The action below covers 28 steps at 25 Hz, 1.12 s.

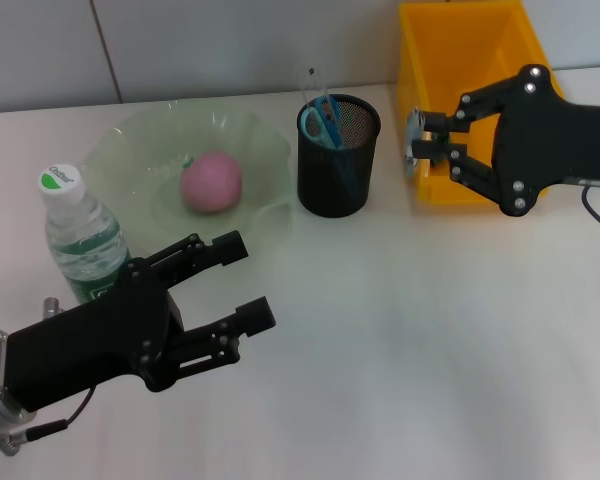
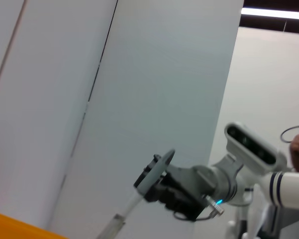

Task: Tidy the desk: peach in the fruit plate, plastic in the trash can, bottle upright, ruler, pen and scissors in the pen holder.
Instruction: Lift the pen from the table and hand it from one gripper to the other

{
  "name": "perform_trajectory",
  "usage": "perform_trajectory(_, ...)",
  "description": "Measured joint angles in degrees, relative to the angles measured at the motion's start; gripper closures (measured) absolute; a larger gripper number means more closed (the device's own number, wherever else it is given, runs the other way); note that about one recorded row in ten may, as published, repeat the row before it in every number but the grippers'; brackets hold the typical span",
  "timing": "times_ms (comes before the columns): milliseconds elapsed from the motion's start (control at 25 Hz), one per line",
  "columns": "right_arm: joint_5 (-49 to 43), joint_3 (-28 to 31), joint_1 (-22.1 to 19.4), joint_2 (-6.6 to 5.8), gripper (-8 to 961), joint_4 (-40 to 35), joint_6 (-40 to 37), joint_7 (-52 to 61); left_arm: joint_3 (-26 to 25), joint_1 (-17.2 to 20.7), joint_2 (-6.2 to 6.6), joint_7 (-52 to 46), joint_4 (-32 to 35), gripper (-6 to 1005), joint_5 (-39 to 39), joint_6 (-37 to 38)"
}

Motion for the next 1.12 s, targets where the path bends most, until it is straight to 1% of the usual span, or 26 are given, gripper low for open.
perform_trajectory(40, 0.0, -0.1, -0.4, 0.12, 827, 0.0, 0.4, -3.0, 0.0, -0.1, 0.04, -1.2, 0.1, 193, 0.0, 0.3)
perform_trajectory(80, 0.3, -0.6, -1.2, 0.33, 827, 0.1, 0.9, -8.7, 0.0, -0.1, 0.04, -1.2, 0.1, 193, 0.0, 0.3)
perform_trajectory(120, 0.3, -0.6, -1.2, 0.33, 827, 0.1, 0.9, -8.7, 0.0, -0.1, 0.04, -1.2, 0.1, 193, 0.0, 0.3)
perform_trajectory(240, 1.7, -2.0, -2.3, 0.41, 827, 0.2, 1.4, -16.5, 0.1, -0.4, 0.39, -6.7, 1.3, 193, 0.2, 1.1)
perform_trajectory(520, 10.1, -6.4, -4.3, 0.47, 827, 3.3, 3.0, -39.6, -0.3, 0.2, 0.52, -10.1, 2.4, 193, 0.2, 1.3)
perform_trajectory(640, 11.9, -7.8, -4.2, 0.48, 827, 6.6, 3.1, -49.9, -0.2, 0.2, 0.55, -11.1, 2.5, 193, 0.3, 1.4)
perform_trajectory(840, 15.2, -9.4, -3.5, 0.32, 828, 14.8, 3.2, -72.1, -0.1, 0.2, 0.61, -12.1, 3.6, 193, 0.4, 1.4)
perform_trajectory(880, 16.5, -9.8, -3.3, 0.27, 827, 17.3, 3.2, -79.7, -0.2, 0.3, 0.61, -12.3, 3.8, 193, 0.4, 1.3)
perform_trajectory(920, 16.5, -9.8, -3.3, 0.27, 827, 17.3, 3.2, -79.7, -0.2, 0.3, 0.61, -12.3, 3.8, 193, 0.4, 1.3)
perform_trajectory(1120, 18.1, -10.4, -3.0, 0.21, 828, 22.9, 2.5, -96.8, -0.5, 0.0, 0.6, -12.7, 3.9, 193, 0.4, 1.2)
